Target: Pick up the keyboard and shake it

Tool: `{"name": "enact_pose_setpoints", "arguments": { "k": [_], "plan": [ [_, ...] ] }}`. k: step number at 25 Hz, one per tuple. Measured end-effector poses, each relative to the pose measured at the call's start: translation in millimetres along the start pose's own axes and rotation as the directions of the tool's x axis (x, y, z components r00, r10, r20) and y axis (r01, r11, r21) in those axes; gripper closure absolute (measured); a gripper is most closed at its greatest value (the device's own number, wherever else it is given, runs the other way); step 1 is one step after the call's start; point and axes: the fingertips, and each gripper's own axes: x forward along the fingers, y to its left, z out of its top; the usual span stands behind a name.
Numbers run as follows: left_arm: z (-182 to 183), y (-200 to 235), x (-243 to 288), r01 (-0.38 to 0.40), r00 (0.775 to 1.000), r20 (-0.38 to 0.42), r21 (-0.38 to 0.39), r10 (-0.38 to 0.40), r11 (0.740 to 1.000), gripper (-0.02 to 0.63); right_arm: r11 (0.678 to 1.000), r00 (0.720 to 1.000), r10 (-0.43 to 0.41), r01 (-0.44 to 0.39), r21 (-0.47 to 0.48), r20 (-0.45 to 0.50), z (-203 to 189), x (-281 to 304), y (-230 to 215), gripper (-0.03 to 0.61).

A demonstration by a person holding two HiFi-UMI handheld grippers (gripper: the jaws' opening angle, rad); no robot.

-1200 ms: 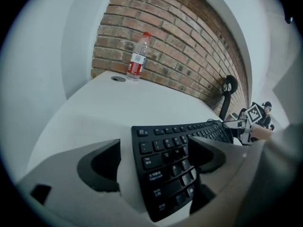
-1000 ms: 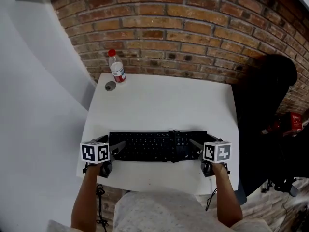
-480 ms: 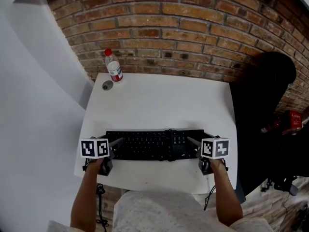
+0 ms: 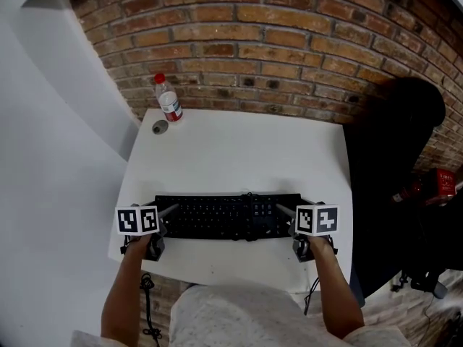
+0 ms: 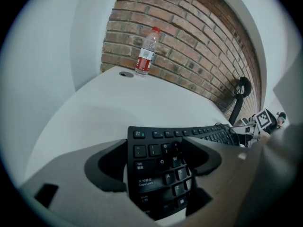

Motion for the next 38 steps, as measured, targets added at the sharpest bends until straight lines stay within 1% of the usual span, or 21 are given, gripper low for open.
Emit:
{"name": "enact_pose_setpoints", "arguments": {
  "k": [6, 13, 19, 20, 21, 25, 31, 35, 38],
  "plan": [
    [-1.4, -3.2, -11.6, -0.022, 0.998, 0.052, -0.001, 0.022, 1.000, 0.255, 0.999, 1.000, 0.018, -0.018, -0.033, 0.005, 6.6, -3.4, 3.8, 0.222],
    [8.4, -15.6, -25.3, -0.049, 0.993, 0.111, 0.039, 0.044, 0.998, 0.255, 0.998, 0.999, 0.036, -0.034, -0.055, 0.030, 13.0, -13.0, 2.9, 0.222],
    [15.5, -24.0, -33.2, -0.065, 0.986, 0.155, 0.066, 0.054, 0.996, 0.255, 0.998, 0.997, 0.049, -0.046, -0.052, 0.058, 17.4, -21.2, -0.3, 0.231],
    [16.8, -24.7, -34.5, -0.065, 0.985, 0.162, 0.070, 0.053, 0.995, 0.253, 0.998, 0.997, 0.048, -0.045, -0.049, 0.068, 19.1, -23.0, -0.8, 0.264],
    [17.6, -25.1, -35.8, -0.064, 0.985, 0.168, 0.074, 0.051, 0.995, 0.253, 0.998, 0.996, 0.049, -0.045, -0.046, 0.075, 20.1, -24.7, -0.7, 0.271],
    [22.5, -26.6, -39.2, -0.057, 0.980, 0.193, 0.103, 0.036, 0.993, 0.253, 0.998, 0.995, 0.041, -0.037, -0.043, 0.096, 19.8, -30.7, 1.7, 0.273],
    [35.4, -30.1, -43.7, -0.032, 0.974, 0.228, 0.166, -0.006, 0.986, 0.253, 0.999, 0.991, 0.010, -0.005, -0.035, 0.136, 19.4, -43.6, 7.9, 0.273],
    [36.5, -27.6, -46.6, -0.010, 0.973, 0.227, 0.182, -0.032, 0.983, 0.253, 0.999, 0.986, -0.012, 0.020, -0.046, 0.169, 18.8, -51.6, 15.3, 0.274],
    [33.8, -24.1, -47.2, 0.005, 0.973, 0.224, 0.179, -0.046, 0.984, 0.253, 0.997, 0.981, -0.027, 0.040, -0.064, 0.190, 18.0, -55.4, 21.1, 0.273]
  ]
}}
